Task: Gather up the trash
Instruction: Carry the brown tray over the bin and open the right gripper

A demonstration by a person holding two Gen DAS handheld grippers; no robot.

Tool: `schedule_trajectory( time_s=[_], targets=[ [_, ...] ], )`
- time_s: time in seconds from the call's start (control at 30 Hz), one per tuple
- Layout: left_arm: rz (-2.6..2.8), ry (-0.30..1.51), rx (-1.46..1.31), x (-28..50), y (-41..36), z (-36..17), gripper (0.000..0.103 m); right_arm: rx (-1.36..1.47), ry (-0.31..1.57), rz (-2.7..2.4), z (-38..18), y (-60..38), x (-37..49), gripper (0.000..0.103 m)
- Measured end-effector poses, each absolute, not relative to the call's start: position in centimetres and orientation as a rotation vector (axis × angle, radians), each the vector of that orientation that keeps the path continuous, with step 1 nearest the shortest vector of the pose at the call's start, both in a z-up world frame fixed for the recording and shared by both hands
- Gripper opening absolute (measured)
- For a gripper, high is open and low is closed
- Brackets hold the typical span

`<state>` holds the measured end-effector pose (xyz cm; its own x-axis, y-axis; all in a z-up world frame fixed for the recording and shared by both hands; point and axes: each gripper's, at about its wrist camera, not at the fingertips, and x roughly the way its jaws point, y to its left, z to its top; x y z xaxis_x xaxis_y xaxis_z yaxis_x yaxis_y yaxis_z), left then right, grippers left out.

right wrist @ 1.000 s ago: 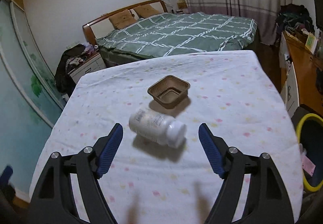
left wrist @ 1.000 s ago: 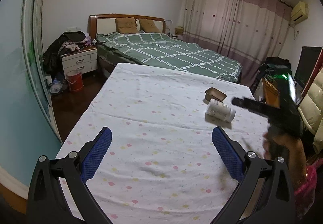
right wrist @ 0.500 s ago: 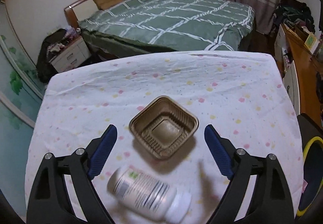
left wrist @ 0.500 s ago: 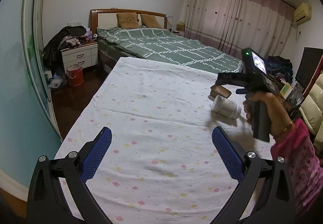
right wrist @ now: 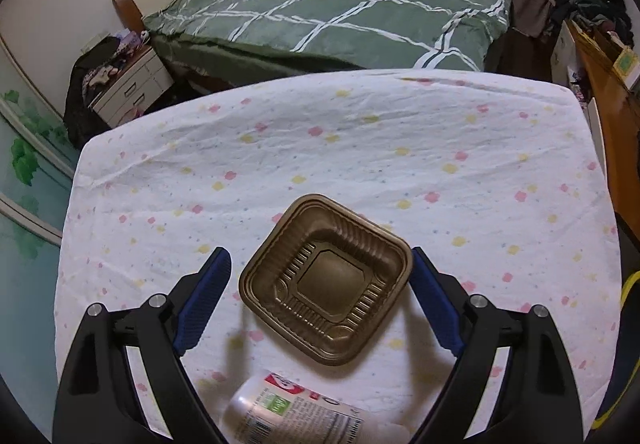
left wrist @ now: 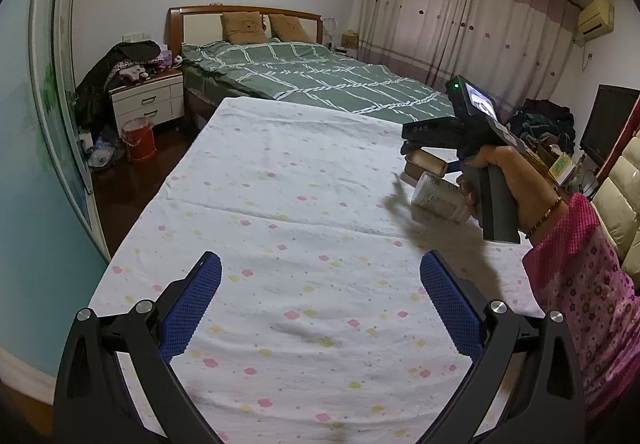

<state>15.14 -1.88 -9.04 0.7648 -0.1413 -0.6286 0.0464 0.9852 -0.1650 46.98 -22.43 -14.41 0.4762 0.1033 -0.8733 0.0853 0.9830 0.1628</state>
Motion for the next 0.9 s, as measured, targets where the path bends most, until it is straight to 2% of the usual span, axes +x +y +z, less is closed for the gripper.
schedule_trajectory(
  time_s=[0.17, 0.23, 0.37, 0.9],
  targets=[
    [-0.106, 0.701, -0.142, 14.9, -2.3, -9.1, 0.098, 0.158, 1.103, 0.016, -14.7, -21.5, 47.2, 0.084],
    [-0.11, 0.706, -0.142, 14.9, -2.6, -9.2, 0.098, 0.151, 1.118, 0.016, -14.9, -21.4, 47.2, 0.078],
    [-0.112, 0.71, -0.138, 15.0, -2.6, -9.3, 0.098, 0.154, 1.121, 0.024, -14.9, -21.8, 47.0, 0.077],
    [-0.188, 0.713, -0.079, 15.6, -6.3, -9.2, 0.098, 0.213, 0.964, 0.032, -10.2, -30.2, 39.0, 0.077]
  ],
)
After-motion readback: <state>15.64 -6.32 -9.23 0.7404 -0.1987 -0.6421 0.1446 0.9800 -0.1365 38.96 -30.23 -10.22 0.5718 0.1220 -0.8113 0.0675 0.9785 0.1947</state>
